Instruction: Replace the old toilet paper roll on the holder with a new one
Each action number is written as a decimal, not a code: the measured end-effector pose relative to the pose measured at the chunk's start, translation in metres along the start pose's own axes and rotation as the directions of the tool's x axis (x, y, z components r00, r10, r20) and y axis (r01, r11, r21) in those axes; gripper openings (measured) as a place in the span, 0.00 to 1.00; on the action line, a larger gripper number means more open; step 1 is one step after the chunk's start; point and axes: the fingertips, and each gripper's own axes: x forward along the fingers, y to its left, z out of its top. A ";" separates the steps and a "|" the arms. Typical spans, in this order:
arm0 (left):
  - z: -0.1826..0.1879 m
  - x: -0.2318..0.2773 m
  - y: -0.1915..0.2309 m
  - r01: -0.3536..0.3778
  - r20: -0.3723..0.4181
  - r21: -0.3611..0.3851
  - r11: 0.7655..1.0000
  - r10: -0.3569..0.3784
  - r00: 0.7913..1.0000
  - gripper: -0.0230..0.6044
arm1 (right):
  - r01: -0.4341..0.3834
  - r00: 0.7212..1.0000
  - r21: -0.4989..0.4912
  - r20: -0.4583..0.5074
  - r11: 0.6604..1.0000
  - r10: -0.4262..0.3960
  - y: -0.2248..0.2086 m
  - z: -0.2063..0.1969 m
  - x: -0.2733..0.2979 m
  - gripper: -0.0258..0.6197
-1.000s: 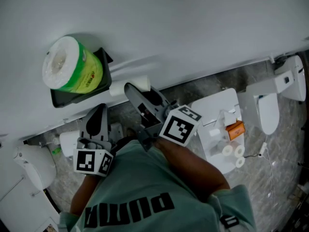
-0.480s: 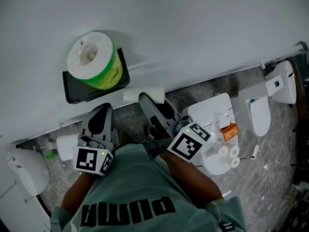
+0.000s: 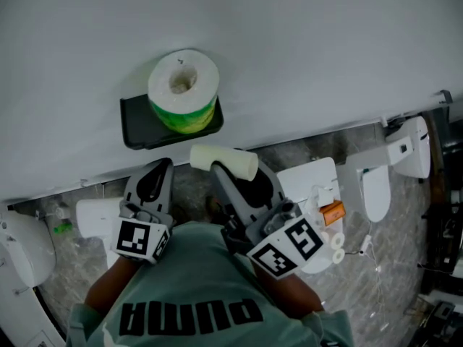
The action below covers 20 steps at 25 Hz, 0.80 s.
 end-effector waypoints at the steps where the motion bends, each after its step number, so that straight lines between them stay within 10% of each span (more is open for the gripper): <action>1: 0.001 -0.002 0.002 -0.003 0.005 -0.002 1.000 0.003 1.000 0.04 | -0.002 1.000 -0.023 -0.005 1.000 0.001 0.005 0.001 0.001 0.33; 12: 0.014 -0.027 0.020 -0.056 0.067 -0.061 0.997 0.061 0.996 0.04 | -0.041 0.997 -0.236 -0.080 0.971 0.023 0.053 0.004 0.024 0.33; 20: 0.013 -0.046 0.038 -0.105 0.100 -0.105 0.989 0.115 0.988 0.04 | -0.070 0.991 -0.457 -0.133 0.887 0.009 0.089 0.016 0.062 0.33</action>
